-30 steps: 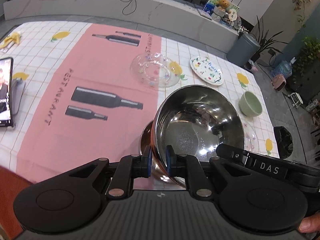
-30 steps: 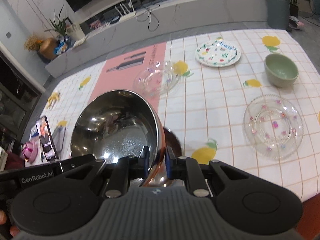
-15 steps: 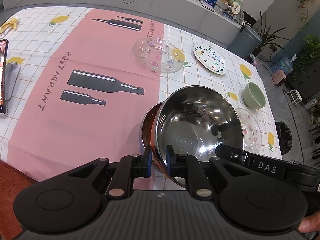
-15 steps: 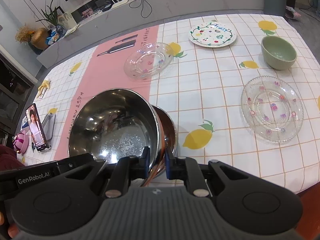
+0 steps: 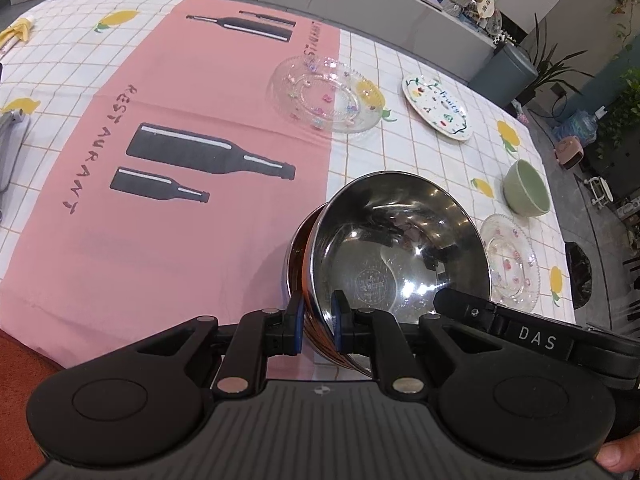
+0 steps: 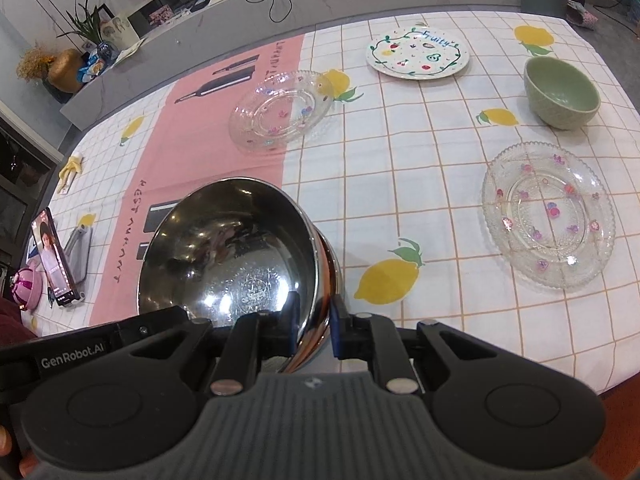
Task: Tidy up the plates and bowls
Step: 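Lower the steel bowl into the orange bowl and open both grippers, then move both grippers to the pale green ceramic bowl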
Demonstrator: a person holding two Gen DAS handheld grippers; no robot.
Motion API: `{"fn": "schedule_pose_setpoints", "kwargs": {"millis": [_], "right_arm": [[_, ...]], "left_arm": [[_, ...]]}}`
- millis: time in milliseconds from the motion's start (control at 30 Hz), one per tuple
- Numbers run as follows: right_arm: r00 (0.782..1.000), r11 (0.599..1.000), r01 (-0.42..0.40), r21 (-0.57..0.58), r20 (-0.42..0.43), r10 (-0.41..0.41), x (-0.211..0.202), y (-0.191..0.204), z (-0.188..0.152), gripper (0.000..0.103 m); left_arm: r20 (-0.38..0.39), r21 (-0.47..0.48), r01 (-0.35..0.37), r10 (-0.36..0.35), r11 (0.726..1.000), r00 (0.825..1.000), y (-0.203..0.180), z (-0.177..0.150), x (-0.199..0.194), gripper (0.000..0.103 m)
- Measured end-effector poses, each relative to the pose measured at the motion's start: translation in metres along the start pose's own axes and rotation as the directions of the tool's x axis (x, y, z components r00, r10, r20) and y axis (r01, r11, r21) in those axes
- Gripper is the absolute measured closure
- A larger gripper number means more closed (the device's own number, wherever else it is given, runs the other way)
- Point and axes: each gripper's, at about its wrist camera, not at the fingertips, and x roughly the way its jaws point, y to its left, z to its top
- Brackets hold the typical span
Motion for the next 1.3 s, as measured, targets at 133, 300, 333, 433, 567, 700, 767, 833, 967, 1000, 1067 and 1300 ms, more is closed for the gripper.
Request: {"fn": "schedule_pose_setpoints", "kwargs": {"millis": [133,300,333,433,567,700,767,833,967,1000,1067,1300], "right_arm": [[1.0,1.0,0.009,-0.011,-0.006,-0.009,0.005,0.0,0.001,0.089],[1.0,1.0,0.011,-0.021,-0.007,-0.011,0.006,0.001,0.003,0.089],[1.0,1.0,0.011,-0.022,-0.005,-0.011,0.006,0.0,0.003,0.089],[1.0,1.0,0.009,-0.026,-0.002,-0.009,0.005,0.0,0.003,0.089],[1.0,1.0,0.003,-0.025,0.001,-0.003,0.005,0.0,0.003,0.086],[1.0,0.999,0.008,-0.031,0.017,-0.008,0.001,0.0,0.002,0.079],[1.0,1.0,0.003,-0.026,0.026,-0.002,-0.001,0.0,0.002,0.073],[0.999,1.0,0.003,-0.024,0.036,-0.002,-0.004,-0.001,0.002,0.072],[0.998,1.0,-0.002,-0.021,0.057,0.004,-0.011,-0.003,0.003,0.066],[0.998,1.0,-0.005,-0.021,0.063,0.006,-0.013,-0.003,0.003,0.064],[0.997,1.0,-0.013,-0.021,0.077,0.015,-0.018,-0.004,0.004,0.063],[0.988,1.0,-0.012,-0.018,0.151,0.015,-0.038,-0.015,0.009,0.056]], "left_arm": [[-0.007,0.007,-0.01,0.01,1.0,1.0,0.0,0.002,0.004,0.088],[-0.003,0.025,-0.042,0.042,0.999,0.999,-0.003,0.003,0.004,0.084],[-0.004,0.026,-0.045,0.045,0.999,0.999,-0.003,0.003,0.005,0.084],[-0.006,0.028,-0.045,0.045,0.999,0.999,-0.003,0.002,0.005,0.084],[-0.007,0.031,-0.039,0.039,0.999,0.999,-0.003,0.003,0.004,0.082],[0.012,0.04,-0.033,0.033,0.999,0.999,-0.005,0.002,0.0,0.071],[0.03,0.051,-0.041,0.04,0.998,0.999,-0.007,0.002,-0.004,0.066],[0.053,0.062,-0.047,0.044,0.997,0.998,-0.008,0.002,-0.007,0.057],[0.102,0.088,-0.048,0.039,0.995,0.994,-0.013,0.003,-0.017,0.053],[0.113,0.095,-0.049,0.038,0.994,0.993,-0.015,0.003,-0.02,0.052],[0.135,0.111,-0.048,0.033,0.993,0.99,-0.02,0.004,-0.025,0.051],[0.167,0.175,0.018,-0.047,0.984,0.985,-0.043,0.009,-0.033,0.048]]}}
